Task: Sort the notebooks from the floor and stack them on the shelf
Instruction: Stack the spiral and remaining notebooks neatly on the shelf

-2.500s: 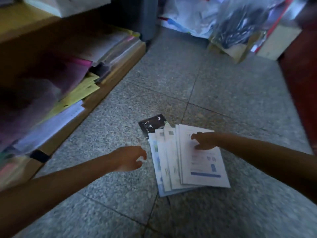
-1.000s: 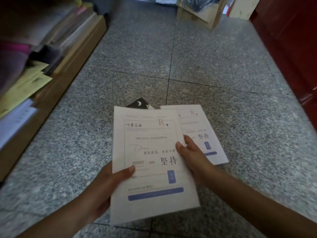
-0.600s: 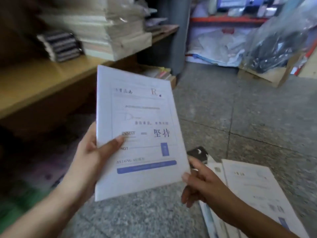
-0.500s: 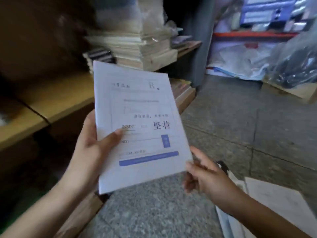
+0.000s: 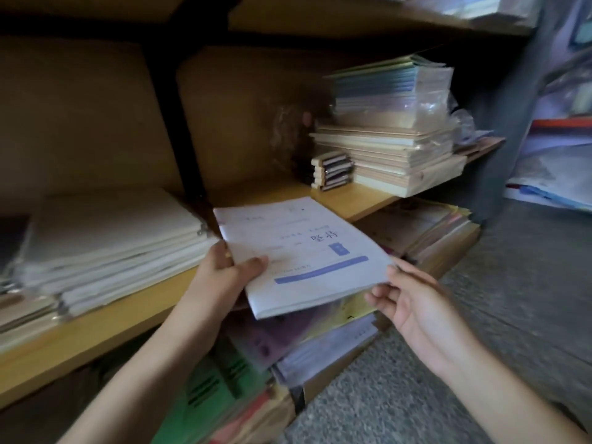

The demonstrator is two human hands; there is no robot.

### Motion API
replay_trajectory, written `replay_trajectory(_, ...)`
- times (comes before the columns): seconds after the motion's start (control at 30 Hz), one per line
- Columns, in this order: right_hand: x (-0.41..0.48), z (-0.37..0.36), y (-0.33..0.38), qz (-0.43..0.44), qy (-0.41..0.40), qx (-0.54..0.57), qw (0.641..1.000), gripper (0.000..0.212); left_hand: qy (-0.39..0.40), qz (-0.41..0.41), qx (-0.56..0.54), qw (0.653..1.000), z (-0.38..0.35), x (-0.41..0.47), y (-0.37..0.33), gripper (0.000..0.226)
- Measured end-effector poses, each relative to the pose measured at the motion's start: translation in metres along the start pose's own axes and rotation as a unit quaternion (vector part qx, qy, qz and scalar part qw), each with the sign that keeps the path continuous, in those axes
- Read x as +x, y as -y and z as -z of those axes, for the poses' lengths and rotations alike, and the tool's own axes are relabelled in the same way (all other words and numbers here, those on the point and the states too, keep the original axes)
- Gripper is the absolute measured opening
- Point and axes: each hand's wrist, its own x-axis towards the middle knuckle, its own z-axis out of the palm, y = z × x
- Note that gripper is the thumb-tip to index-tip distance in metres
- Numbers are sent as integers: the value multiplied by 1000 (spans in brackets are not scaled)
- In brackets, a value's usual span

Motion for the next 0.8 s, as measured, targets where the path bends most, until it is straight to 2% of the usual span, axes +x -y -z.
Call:
replay_trajectory(0.07,8,-4,0,14,-23,-5,1000,23,16,21,41,999,2,-3,-3,57)
replay_trajectory(0.13,19,-7,4,23,-38,-6,999,18,45,32,192,980,3,-11,-12,79)
replay_trajectory(0.17,25,-8,7,22,-43,-8,999,16,74,30,323,943,3,-15,-15,83)
replay_trajectory(0.2,30,-11,10,19,-49,-11,999,15,92,11,472,877,1,-21,-16,80)
replay_trajectory(0.23,36,-12,12,14,-56,-17,998,16,82,-33,602,794,-3,-25,-17,73)
replay_trajectory(0.27,43,-15,14,9,-61,-31,998,18,54,-89,677,729,-8,-28,-18,66)
replay_trajectory(0.3,50,-17,15,5,-67,-52,996,23,32,-131,703,699,-11,-27,-18,63)
replay_trajectory(0.37,63,-26,17,-2,-71,-101,992,33,28,-159,703,693,-16,-21,-16,65)
replay_trajectory(0.47,78,-41,14,3,-76,-154,985,44,55,-167,684,708,-18,-12,-9,67)
replay_trajectory(0.57,86,-51,3,46,-100,-248,963,60,24,-211,676,706,-20,-9,-6,60)
replay_trajectory(0.67,79,-60,-9,124,-92,-428,891,70,-11,-208,692,691,-18,5,-6,55)
replay_trajectory(0.8,65,-69,-28,212,25,-586,782,57,-60,-172,712,678,-16,26,-9,49)
